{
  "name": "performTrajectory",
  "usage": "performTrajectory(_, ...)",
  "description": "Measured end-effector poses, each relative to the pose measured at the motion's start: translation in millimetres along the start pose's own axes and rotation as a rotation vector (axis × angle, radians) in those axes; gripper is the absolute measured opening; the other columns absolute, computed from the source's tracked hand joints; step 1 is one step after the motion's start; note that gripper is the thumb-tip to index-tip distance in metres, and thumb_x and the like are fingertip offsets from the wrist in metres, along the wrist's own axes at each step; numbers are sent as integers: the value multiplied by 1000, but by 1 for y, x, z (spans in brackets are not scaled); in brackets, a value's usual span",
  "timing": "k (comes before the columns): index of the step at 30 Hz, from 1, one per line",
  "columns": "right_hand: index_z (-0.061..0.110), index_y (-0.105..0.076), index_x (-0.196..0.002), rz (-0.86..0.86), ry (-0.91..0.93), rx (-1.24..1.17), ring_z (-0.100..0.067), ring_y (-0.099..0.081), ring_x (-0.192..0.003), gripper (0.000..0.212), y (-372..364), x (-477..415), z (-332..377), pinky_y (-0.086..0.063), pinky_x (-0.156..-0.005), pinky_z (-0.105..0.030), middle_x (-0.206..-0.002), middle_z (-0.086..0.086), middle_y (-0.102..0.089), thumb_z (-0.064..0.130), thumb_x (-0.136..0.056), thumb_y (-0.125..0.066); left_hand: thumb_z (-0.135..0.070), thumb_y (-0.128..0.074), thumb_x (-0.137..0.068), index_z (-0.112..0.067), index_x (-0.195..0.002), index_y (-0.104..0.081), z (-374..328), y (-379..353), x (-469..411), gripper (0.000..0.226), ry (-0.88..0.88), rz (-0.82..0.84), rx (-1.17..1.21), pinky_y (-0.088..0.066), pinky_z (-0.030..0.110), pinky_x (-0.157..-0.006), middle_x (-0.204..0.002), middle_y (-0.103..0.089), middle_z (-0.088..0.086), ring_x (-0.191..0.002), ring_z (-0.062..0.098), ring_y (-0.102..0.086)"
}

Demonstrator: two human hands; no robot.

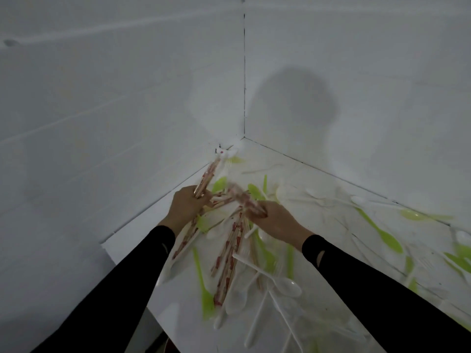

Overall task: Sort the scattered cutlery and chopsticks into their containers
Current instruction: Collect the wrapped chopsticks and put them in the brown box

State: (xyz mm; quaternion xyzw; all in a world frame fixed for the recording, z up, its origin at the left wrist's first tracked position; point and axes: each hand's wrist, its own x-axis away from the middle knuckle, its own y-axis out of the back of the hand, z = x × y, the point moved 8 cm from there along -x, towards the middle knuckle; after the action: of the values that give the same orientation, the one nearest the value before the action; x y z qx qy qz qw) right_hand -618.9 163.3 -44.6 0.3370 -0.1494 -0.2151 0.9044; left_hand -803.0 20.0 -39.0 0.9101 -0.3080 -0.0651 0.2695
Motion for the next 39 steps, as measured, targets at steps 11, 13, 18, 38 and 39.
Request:
performTrajectory(11, 33, -46, -143, 329, 514, 774, -27, -65, -94, 45, -67, -5, 0, -49, -68, -34, -159, 15, -25, 26, -99, -47, -51, -64, -86, -21, -93, -64, 6, -59, -47, 30, -139, 220, -715, -43, 32, -68, -91, -61, -1, -94, 20, -58)
performTrajectory(13, 35, -36, -149, 349, 531, 799, -27, -66, -89, 54, -74, -5, -4, -52, -66, -34, -161, 18, -17, 18, -99, -44, -56, -68, -80, -22, -102, -62, 10, -64, -51, 41, -125, 223, -739, -46, 35, -73, -100, -58, 0, -100, 21, -56)
performTrajectory(18, 37, -23, -154, 394, 596, 852, -19, -47, -64, 66, -82, -5, 4, -42, -54, -29, -162, 16, -10, 3, -98, -34, -54, -64, -86, -21, -120, -58, 13, -62, -56, 48, -94, 131, -710, -49, 40, -85, -116, -60, 2, -114, 26, -55)
performTrajectory(38, 20, -56, -102, -46, 756, 781, -17, -61, -66, 14, -3, 18, -16, -39, -35, -26, -86, 4, -62, 24, -91, -48, -26, -71, -85, -13, -85, -61, -38, -89, -41, 17, -84, 289, -345, -42, 26, -54, -72, -55, -2, -67, 17, -55)
performTrajectory(39, 20, -57, -101, -73, 746, 773, -16, -61, -66, 18, 4, 20, -15, -38, -34, -26, -84, 5, -62, 27, -92, -42, -26, -70, -86, -14, -87, -62, -47, -87, -39, 15, -86, 311, -284, -42, 22, -51, -72, -57, -1, -64, 15, -55)
